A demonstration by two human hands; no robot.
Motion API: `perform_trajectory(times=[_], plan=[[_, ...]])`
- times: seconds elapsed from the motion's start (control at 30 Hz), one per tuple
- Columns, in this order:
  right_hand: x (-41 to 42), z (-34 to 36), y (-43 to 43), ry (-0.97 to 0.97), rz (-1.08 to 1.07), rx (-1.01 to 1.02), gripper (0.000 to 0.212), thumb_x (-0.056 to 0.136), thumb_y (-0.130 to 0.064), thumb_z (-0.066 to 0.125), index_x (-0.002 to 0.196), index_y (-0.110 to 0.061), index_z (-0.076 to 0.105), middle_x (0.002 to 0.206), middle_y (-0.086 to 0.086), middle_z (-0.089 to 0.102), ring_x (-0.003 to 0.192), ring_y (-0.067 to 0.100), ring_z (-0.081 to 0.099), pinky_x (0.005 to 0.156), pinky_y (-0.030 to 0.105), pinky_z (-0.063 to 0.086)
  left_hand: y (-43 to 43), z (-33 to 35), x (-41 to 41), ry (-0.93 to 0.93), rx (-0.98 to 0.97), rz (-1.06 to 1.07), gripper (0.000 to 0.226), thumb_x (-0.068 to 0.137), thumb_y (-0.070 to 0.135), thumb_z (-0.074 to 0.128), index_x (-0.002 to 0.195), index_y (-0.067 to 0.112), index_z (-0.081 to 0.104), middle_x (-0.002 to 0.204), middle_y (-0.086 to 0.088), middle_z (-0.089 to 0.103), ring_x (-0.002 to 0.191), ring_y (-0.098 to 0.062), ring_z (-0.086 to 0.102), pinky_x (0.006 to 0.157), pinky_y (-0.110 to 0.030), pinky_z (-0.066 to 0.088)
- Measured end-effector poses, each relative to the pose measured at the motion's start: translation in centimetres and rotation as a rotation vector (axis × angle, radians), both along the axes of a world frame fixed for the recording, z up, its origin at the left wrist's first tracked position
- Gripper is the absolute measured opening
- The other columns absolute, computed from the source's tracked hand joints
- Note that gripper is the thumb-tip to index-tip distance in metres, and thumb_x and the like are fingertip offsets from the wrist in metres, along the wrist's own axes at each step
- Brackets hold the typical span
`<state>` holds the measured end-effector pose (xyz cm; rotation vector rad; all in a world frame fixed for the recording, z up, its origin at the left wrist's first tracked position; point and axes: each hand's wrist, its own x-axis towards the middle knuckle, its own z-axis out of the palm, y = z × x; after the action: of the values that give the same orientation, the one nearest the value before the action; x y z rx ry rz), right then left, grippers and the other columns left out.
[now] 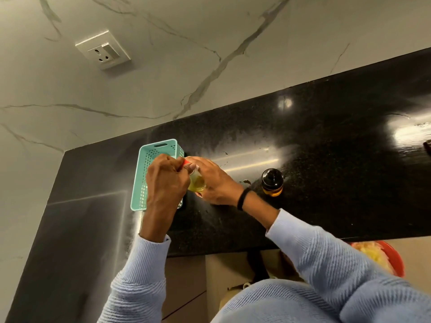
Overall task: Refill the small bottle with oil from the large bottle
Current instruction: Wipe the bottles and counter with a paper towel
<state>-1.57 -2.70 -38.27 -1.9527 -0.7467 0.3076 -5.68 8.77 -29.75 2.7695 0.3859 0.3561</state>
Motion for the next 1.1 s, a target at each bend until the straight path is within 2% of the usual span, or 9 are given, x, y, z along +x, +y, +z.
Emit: perform_trajectory(times=[0.13, 0.23, 0.4, 0.53, 0.63, 0.7, 0.87, 0.97, 1.1], plan=[[2.9, 1.6, -0.9, 0.162, 0.210, -0.145, 0.081, 0.078, 0.006, 0.066, 0.149, -0.016, 0.032, 0.143, 0.011, 0.040, 0.128, 0.025, 0.043, 0.094, 0.026, 0.039, 0.0, -0.1, -0.1, -0.037, -0.068, 0.022, 0.027, 0.085, 0.035, 0.075, 0.095, 0.010, 0.080, 0.080, -0.005, 0.064, 0.074, -0.020, 0.060, 0.069, -0.034, 0.047], [0.4, 0.3, -1.3, 0.102, 0.121, -0.049, 0.095, 0.071, 0.009, 0.068, 0.152, -0.021, 0.027, 0.154, 0.008, 0.027, 0.142, 0.026, 0.030, 0.111, 0.034, 0.036, 0.1, -0.1, -0.2, -0.036, -0.063, 0.004, 0.024, 0.085, 0.033, 0.075, 0.098, 0.013, 0.080, 0.084, -0.004, 0.066, 0.076, -0.018, 0.060, 0.069, -0.032, 0.048], [-7.3, -1.6, -1.6, 0.026, -0.061, 0.038, 0.119, 0.064, 0.006, 0.060, 0.158, -0.026, -0.006, 0.163, -0.010, -0.021, 0.149, 0.010, -0.024, 0.120, 0.025, -0.009, 0.3, -0.3, -0.5, -0.053, -0.051, -0.033, 0.021, 0.085, 0.030, 0.075, 0.094, 0.012, 0.080, 0.080, -0.005, 0.064, 0.072, -0.020, 0.059, 0.068, -0.040, 0.052], [-1.7, -0.5, 0.1, 0.229, -0.023, 0.051, 0.106, 0.066, 0.003, 0.067, 0.157, -0.015, 0.016, 0.162, 0.008, 0.018, 0.151, 0.026, 0.014, 0.123, 0.037, 0.018, 0.0, -0.4, -0.5, -0.047, -0.042, -0.027, 0.024, 0.085, 0.029, 0.075, 0.098, 0.010, 0.079, 0.085, -0.006, 0.066, 0.079, -0.021, 0.061, 0.071, -0.035, 0.050], [2.6, 0.2, -0.2, 0.650, 0.095, 0.109, 0.086, 0.059, -0.006, 0.065, 0.142, -0.013, 0.043, 0.126, 0.012, 0.059, 0.116, 0.027, 0.057, 0.099, 0.041, 0.051, 0.2, -0.4, -0.6, -0.043, -0.071, -0.023, 0.029, 0.086, 0.032, 0.075, 0.105, 0.010, 0.078, 0.088, -0.006, 0.066, 0.083, -0.020, 0.062, 0.075, -0.038, 0.053], [2.0, 0.1, -0.8, 0.692, 0.043, 0.128, 0.075, 0.059, -0.012, 0.063, 0.132, -0.014, 0.048, 0.109, 0.007, 0.063, 0.100, 0.023, 0.061, 0.087, 0.036, 0.055, 0.3, -0.4, -0.6, -0.047, -0.103, -0.012, 0.029, 0.086, 0.033, 0.075, 0.104, 0.011, 0.079, 0.086, -0.004, 0.066, 0.081, -0.019, 0.062, 0.074, -0.038, 0.053], [-4.9, -3.9, -2.5, 0.449, -0.321, 0.192, 0.052, 0.086, -0.015, 0.070, 0.136, -0.016, 0.055, 0.111, -0.005, 0.066, 0.102, 0.014, 0.064, 0.084, 0.026, 0.052, 0.2, -0.4, -0.9, -0.050, -0.082, -0.001, 0.029, 0.085, 0.035, 0.074, 0.105, 0.014, 0.078, 0.089, -0.005, 0.065, 0.077, -0.019, 0.058, 0.071, -0.040, 0.054], [-4.9, -6.1, -3.6, 0.826, -0.561, 0.563, 0.023, 0.092, -0.011, 0.066, 0.113, -0.018, 0.073, 0.111, 0.005, 0.073, 0.107, 0.022, 0.067, 0.094, 0.036, 0.055, 0.2, -0.2, -0.9, -0.052, -0.067, -0.024, 0.025, 0.086, 0.034, 0.074, 0.100, 0.014, 0.079, 0.089, -0.005, 0.065, 0.078, -0.019, 0.060, 0.071, -0.039, 0.054], [-3.1, -7.4, -5.2, 1.220, -0.777, 0.781, 0.026, 0.094, -0.008, 0.061, 0.120, -0.006, 0.067, 0.114, 0.019, 0.071, 0.106, 0.036, 0.068, 0.096, 0.057, 0.052, 0.2, -0.1, -0.6, -0.028, -0.002, -0.046, 0.019, 0.086, 0.030, 0.073, 0.096, 0.014, 0.079, 0.086, -0.004, 0.062, 0.079, -0.020, 0.058, 0.069, -0.031, 0.044]])
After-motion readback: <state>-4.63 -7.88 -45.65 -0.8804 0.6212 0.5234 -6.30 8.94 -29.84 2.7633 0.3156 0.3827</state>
